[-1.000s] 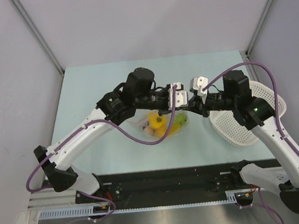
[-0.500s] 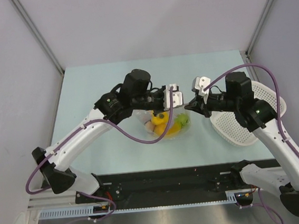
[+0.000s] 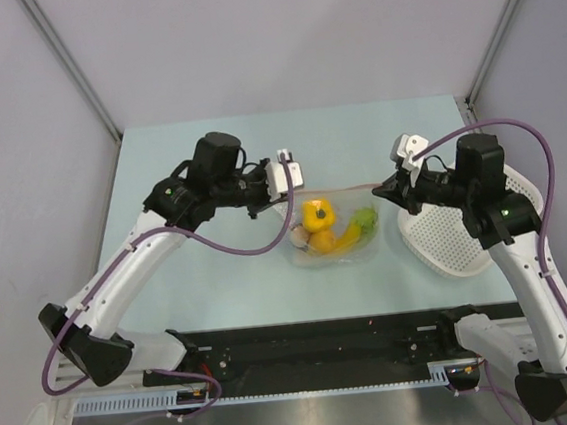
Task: Place the food in the zip-top bag and seal the zipper
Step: Zip the zipper food storage bag at the center of the board, then place the zipper food storage bag at the center of the board.
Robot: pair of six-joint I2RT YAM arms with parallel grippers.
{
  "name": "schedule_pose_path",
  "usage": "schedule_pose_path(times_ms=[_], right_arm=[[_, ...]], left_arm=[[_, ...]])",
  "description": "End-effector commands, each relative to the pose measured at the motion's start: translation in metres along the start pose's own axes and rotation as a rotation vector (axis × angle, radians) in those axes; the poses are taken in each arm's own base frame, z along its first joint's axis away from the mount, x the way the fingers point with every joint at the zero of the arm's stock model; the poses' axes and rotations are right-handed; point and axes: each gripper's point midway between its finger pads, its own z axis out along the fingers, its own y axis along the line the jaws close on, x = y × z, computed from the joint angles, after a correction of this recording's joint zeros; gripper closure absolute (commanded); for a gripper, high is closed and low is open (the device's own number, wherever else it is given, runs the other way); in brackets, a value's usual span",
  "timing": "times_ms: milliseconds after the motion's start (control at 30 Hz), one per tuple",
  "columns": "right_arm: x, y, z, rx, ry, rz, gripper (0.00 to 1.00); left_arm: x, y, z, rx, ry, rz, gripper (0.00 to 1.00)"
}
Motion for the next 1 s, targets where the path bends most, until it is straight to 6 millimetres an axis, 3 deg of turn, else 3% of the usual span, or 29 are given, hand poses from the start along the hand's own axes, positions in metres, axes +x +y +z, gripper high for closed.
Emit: schedule_pose_path(times_ms=[0,33,200,300,333,367,433,500,533,567,600,633,667,767,800,833,867,900,933,967], right_arm=[[-0.002,-0.013,-0.011,0.054,-0.011,-0.055,1.0],[-0.002,-0.014,-0.011,0.057,-0.009,-0.056,1.0],[-0.005,-0.025,-0.005,0.065,-0.034,-0.03,1.0],[-0.011,-0.046,0.009,0.092,-0.068,-0.013,1.0],[-0.022,-0.059,0.013,0.115,-0.113,-0.05,1.0],[-0.019,-0.069,0.025,0.112,-0.118,-0.029,1.0],[-0.037,-0.088,0.041,0.143,-0.19,-0.059,1.0],[-0.042,-0.107,0.061,0.161,-0.209,-0.074,1.0],[-0.06,-0.109,0.069,0.159,-0.257,-0.118,1.0],[-0.066,-0.113,0.075,0.159,-0.273,-0.13,1.0],[-0.064,-0.121,0.086,0.163,-0.271,-0.123,1.0],[-0.082,-0.125,0.088,0.172,-0.313,-0.16,1.0],[-0.086,-0.128,0.09,0.175,-0.324,-0.174,1.0],[-0.096,-0.138,0.094,0.205,-0.349,-0.225,1.0],[-0.085,-0.134,0.099,0.175,-0.319,-0.222,1.0],[-0.078,-0.126,0.107,0.141,-0.29,-0.28,1.0],[-0.067,-0.115,0.114,0.087,-0.26,-0.289,1.0],[-0.033,-0.099,0.127,0.004,-0.161,-0.236,1.0],[-0.013,-0.089,0.134,-0.051,-0.111,-0.271,1.0],[0.007,-0.069,0.145,-0.125,-0.064,-0.253,1.0]], left_arm=[[0.036,0.018,-0.031,-0.101,0.096,-0.122,0.94],[0.045,0.027,-0.038,-0.135,0.109,-0.164,0.94],[0.051,0.043,-0.049,-0.177,0.097,-0.242,0.98],[0.046,0.059,-0.048,-0.207,0.065,-0.289,1.0],[0.046,0.066,-0.049,-0.222,0.057,-0.304,1.0],[0.037,0.078,-0.051,-0.242,0.034,-0.3,1.0],[0.038,0.102,-0.045,-0.281,0.025,-0.331,1.0],[0.02,0.133,-0.055,-0.357,-0.026,-0.325,1.0],[0.032,0.152,-0.053,-0.39,-0.01,-0.351,1.0],[0.018,0.169,-0.064,-0.433,-0.045,-0.333,1.0],[0.016,0.181,-0.066,-0.456,-0.059,-0.353,1.0],[0.017,0.192,-0.072,-0.473,-0.065,-0.365,1.0],[0.011,0.203,-0.075,-0.48,-0.08,-0.36,1.0],[0.014,0.203,-0.08,-0.461,-0.081,-0.361,1.0],[0.019,0.198,-0.079,-0.446,-0.072,-0.344,1.0],[0.036,0.183,-0.066,-0.39,-0.045,-0.36,1.0],[0.038,0.172,-0.069,-0.374,-0.037,-0.321,1.0],[0.045,0.161,-0.066,-0.35,-0.027,-0.308,1.0],[0.075,0.138,-0.05,-0.288,0.023,-0.334,1.0],[0.082,0.126,-0.051,-0.262,0.041,-0.27,1.0]])
